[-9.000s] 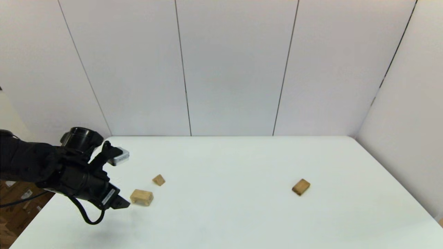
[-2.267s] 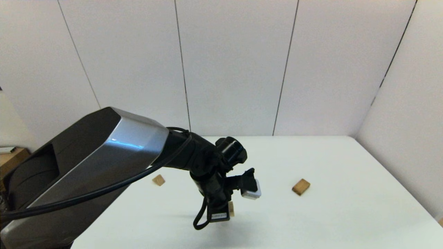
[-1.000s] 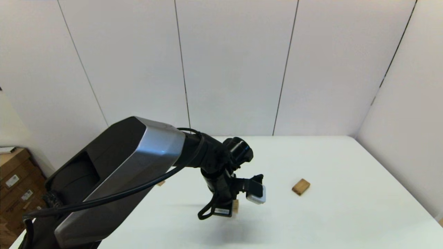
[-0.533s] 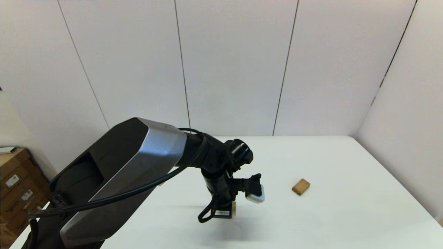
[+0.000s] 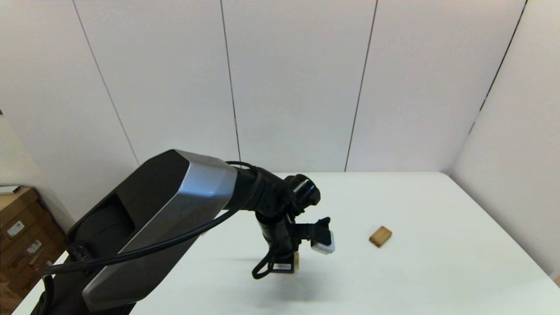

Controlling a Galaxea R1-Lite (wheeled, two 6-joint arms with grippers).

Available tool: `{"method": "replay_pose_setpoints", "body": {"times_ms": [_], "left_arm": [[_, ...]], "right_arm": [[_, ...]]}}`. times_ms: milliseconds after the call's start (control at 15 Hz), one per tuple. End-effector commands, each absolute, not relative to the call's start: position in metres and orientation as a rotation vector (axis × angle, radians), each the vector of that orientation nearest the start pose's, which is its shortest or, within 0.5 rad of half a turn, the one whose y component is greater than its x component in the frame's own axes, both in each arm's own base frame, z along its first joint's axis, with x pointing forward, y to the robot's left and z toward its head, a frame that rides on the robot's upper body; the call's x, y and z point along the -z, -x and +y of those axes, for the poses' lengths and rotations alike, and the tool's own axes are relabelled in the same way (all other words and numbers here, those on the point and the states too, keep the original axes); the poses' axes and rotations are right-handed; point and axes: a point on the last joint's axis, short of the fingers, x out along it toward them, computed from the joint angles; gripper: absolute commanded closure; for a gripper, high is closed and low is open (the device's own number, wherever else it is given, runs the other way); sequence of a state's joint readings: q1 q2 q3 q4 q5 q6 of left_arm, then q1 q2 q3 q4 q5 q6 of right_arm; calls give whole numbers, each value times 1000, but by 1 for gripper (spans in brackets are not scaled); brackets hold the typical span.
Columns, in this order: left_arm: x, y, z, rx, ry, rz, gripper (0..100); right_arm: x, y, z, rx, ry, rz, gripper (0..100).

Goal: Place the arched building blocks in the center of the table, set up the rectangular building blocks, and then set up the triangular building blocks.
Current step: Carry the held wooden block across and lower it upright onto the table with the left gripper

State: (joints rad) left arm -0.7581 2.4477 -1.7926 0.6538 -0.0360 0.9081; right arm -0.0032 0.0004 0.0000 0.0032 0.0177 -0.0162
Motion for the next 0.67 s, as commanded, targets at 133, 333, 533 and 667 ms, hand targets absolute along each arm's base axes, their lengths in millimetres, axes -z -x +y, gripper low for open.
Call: {"method": "replay_pose_setpoints", "body": {"times_ms": [133,333,533,667], "left_arm": [[-38,-323,-305,1241,-1211,904,100],[-38,-324,-307,1237,-1210,899,100],[-38,-324,-307,1237,-1209,903,100],[-38,-324,-307,1237,-1209,903,100]], "right_arm": [[-75,23,0,-15,17,3,0],[-75,23,0,-15,17,4,0],[-75,23,0,-15,17,3,0],[-75,23,0,-15,17,3,0]]}}
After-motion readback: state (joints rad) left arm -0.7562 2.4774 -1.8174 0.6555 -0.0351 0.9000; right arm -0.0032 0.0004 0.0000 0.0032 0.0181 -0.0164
